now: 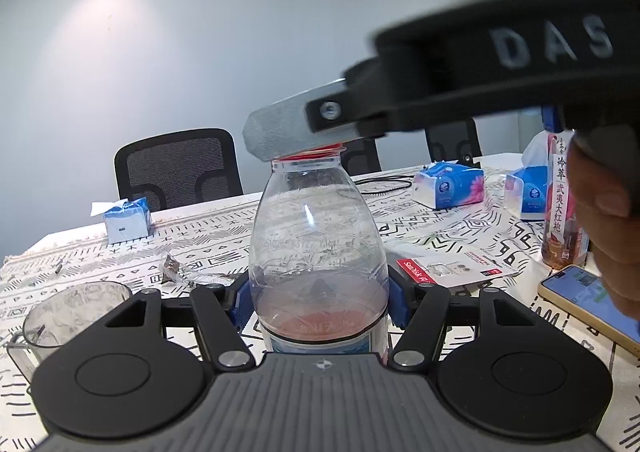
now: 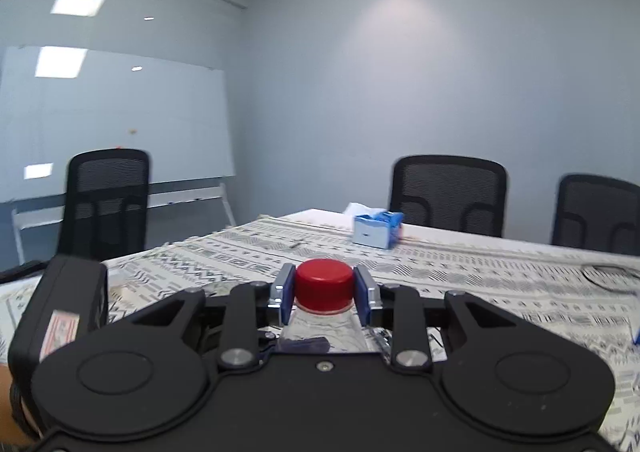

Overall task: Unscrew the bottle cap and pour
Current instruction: 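Open the right gripper and lift it off the red cap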

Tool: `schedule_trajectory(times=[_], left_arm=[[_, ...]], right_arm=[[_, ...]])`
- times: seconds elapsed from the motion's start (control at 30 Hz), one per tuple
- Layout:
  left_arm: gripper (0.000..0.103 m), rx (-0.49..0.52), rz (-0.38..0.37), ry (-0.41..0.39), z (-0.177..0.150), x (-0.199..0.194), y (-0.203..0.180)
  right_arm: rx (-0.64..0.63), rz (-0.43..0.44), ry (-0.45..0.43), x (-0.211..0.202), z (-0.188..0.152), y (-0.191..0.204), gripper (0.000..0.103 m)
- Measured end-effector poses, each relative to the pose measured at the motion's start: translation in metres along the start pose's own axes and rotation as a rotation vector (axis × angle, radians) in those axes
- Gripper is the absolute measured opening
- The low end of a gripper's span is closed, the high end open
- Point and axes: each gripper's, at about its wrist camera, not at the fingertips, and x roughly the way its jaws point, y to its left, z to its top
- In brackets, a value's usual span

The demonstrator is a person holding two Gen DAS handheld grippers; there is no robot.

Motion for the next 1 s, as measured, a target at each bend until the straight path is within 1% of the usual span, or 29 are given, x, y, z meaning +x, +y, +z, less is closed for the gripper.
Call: schedule_trajectory(times=[0.03,0.07,0.1,0.13,0.17,0.27,0.53,0.57,0.67,0.77,0.87,1.0], left_arm=[[0.06,0.003,-0.001,-0.001,0.0,0.0,-0.001],[0.06,0.006,-0.001,-0.001,0.0,0.0,-0.001],[0.06,0.006,-0.001,-0.001,0.0,0.0,-0.001],[0.06,0.006,-0.001,-0.001,0.0,0.0,-0.001],[0.06,0.004,-0.001,0.0,0.0,0.0,-0.001],[0.06,-0.016,-0.006,0.006,0.0,0.0,0.003],[0.06,-0.016,-0.003,0.01,0.001,0.001,0.003],[0.06,-0.014,-0.002,0.009,0.001,0.001,0.003],[0.06,-0.009,-0.001,0.009,0.0,0.001,0.002],[0.06,-0.01,-0.002,0.01,0.0,0.002,0.002],[0.06,-0.008,-0.002,0.01,0.0,0.003,0.002],[0.06,-0.007,-0.004,0.016,0.0,0.004,0.002]], right_arm=[[0.005,0.042,-0.003,0.0,-0.001,-0.009,0.033],[0.019,0.059,0.0,0.0,0.001,-0.013,0.033],[0.054,0.078,0.009,-0.001,0.002,-0.02,0.036],[0.069,0.078,0.013,-0.003,0.004,-0.022,0.041],[0.063,0.073,0.009,-0.005,0.005,-0.021,0.043],[0.023,0.067,-0.007,-0.016,0.007,-0.019,0.045],[0.033,-0.003,0.017,-0.027,0.008,-0.023,0.047],[0.035,-0.002,0.017,-0.028,0.008,-0.024,0.047],[0.036,0.039,0.015,-0.028,0.009,-0.019,0.047],[0.015,0.061,0.011,-0.023,0.011,-0.009,0.047],[0.01,0.061,0.016,-0.017,0.012,-0.006,0.047],[0.03,0.049,0.018,-0.016,0.011,-0.012,0.049]])
